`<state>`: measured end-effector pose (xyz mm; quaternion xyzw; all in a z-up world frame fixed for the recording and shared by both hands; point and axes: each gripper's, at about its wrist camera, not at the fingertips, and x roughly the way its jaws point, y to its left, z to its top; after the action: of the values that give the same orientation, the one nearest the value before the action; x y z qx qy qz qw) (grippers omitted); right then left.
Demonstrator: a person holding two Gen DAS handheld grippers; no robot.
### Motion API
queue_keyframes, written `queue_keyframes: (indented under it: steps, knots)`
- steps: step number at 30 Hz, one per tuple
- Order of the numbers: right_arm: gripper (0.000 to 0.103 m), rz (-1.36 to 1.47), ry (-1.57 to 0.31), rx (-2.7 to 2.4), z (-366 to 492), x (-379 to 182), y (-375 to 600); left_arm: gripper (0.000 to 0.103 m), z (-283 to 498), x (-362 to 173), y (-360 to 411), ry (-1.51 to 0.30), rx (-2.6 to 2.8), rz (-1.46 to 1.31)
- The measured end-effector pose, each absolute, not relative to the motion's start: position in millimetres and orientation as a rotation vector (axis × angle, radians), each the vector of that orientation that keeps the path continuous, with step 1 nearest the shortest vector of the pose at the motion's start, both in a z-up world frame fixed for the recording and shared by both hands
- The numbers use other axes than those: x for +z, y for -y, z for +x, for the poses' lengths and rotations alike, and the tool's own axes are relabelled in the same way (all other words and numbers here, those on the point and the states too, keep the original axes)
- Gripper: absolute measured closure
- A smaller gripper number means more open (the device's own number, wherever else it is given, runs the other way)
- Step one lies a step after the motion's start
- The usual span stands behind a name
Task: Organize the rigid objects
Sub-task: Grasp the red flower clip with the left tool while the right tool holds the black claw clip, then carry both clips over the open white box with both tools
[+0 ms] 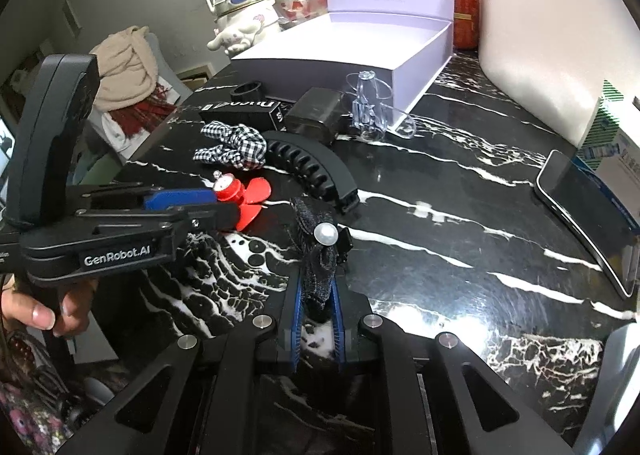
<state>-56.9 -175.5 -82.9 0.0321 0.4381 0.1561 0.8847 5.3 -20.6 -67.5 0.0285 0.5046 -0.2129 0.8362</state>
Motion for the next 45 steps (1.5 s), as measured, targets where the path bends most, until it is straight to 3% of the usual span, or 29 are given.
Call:
queue_keyframes:
  steps: [4, 6, 8, 10, 16, 18, 20, 22, 26, 45]
  knots:
    - [0.089, 0.064, -0.908, 0.322, -57.6, -82.7, 175.5, 0.063, 6.6, -68.3, 29.0, -1.041, -0.445, 0.094]
    - [0.089, 0.063, -0.904, 0.321, -57.7, -82.0, 175.7, 0.048, 6.2, -69.4, 32.6, -1.025, -0.44, 0.111]
    - [0.089, 0.063, -0.9, 0.32, -57.9, -81.7, 176.6, 0.017, 7.3, -72.6, 36.1, -1.029, -0.427, 0.126]
    - [0.089, 0.065, -0.902, 0.318, -57.8, -81.9, 177.4, 0.01, 7.9, -75.5, 39.5, -1.032, -0.409, 0.152]
    - [0.089, 0.078, -0.904, 0.312, -57.2, -83.0, 180.8, 0.01, 7.9, -78.9, 44.5, -0.997, -0.383, 0.195]
    - [0.089, 0.082, -0.905, 0.312, -57.2, -83.6, 180.9, 0.015, 8.4, -78.0, 41.8, -0.987, -0.366, 0.185]
    - [0.089, 0.089, -0.905, 0.314, -57.8, -84.2, 181.9, 0.046, 7.3, -74.8, 39.7, -0.967, -0.366, 0.176]
    - [0.089, 0.094, -0.903, 0.316, -57.8, -84.7, 182.6, 0.059, 7.0, -71.5, 37.1, -0.968, -0.377, 0.172]
    - [0.089, 0.094, -0.898, 0.327, -56.7, -84.8, 181.4, 0.063, 5.7, -67.2, 33.0, -0.976, -0.411, 0.149]
    - [0.091, 0.019, -0.801, 0.391, -61.3, -52.9, 169.1, 0.064, -6.1, -35.1, 26.5, -0.904, -0.386, 0.172]
